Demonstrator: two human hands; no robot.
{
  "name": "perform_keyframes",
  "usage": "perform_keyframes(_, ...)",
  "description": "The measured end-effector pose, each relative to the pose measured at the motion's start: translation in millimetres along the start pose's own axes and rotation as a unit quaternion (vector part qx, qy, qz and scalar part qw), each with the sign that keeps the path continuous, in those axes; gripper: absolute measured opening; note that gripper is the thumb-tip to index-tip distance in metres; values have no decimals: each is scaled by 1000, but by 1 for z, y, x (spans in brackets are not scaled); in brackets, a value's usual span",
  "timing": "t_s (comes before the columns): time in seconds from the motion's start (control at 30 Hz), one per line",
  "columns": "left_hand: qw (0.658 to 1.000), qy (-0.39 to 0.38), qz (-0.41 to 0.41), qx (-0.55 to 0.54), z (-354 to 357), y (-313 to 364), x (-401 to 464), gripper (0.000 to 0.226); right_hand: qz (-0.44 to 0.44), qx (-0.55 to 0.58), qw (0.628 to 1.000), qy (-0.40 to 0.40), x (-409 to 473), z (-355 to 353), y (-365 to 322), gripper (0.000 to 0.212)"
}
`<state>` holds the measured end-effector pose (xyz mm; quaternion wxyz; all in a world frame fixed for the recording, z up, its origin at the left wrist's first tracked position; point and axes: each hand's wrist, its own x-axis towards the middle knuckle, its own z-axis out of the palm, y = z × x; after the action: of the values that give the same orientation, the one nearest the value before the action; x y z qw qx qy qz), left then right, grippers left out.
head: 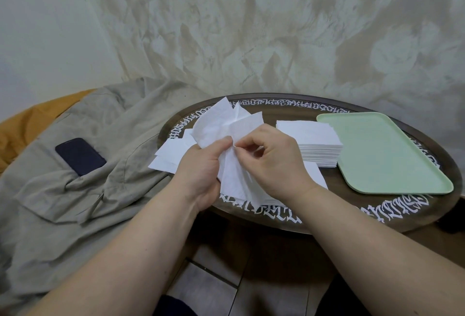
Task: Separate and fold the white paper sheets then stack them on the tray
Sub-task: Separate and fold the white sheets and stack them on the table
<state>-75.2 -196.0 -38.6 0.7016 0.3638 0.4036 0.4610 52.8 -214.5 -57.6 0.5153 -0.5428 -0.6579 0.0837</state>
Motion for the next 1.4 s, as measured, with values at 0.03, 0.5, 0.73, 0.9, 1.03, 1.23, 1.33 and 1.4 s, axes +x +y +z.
perform_keyframes(0.03,1000,0,0,-1,0,0,0,27,2,-2,1000,-2,0,0,0,4)
perform_keyframes(0.5,1000,-12,29,2,-9,4,-3,20,249,150,957,13,8,-24,10,23)
perform_keyframes(0.73,1000,-22,7,-3,-8,4,-5,24,287,267,919,-49,9,-28,8,9)
perform_keyframes(0.9,1000,-17,0,15,-10,5,-7,35,310,254,916,-6,10,-24,10,9)
perform_keyframes(1.03,1000,7,11,-21,-9,7,-5,33,367,322,873,-1,10,-26,12,7)
perform_keyframes(1.23,999,-7,5,-52,-11,7,-2,29,412,433,802,-15,11,-30,10,9)
perform_keyframes(1.33,998,-22,1,-66,-9,7,-1,28,386,409,827,15,14,-29,10,6)
perform_keyframes(1.4,997,-20,0,-72,-9,7,0,28,374,398,837,27,16,-30,10,6)
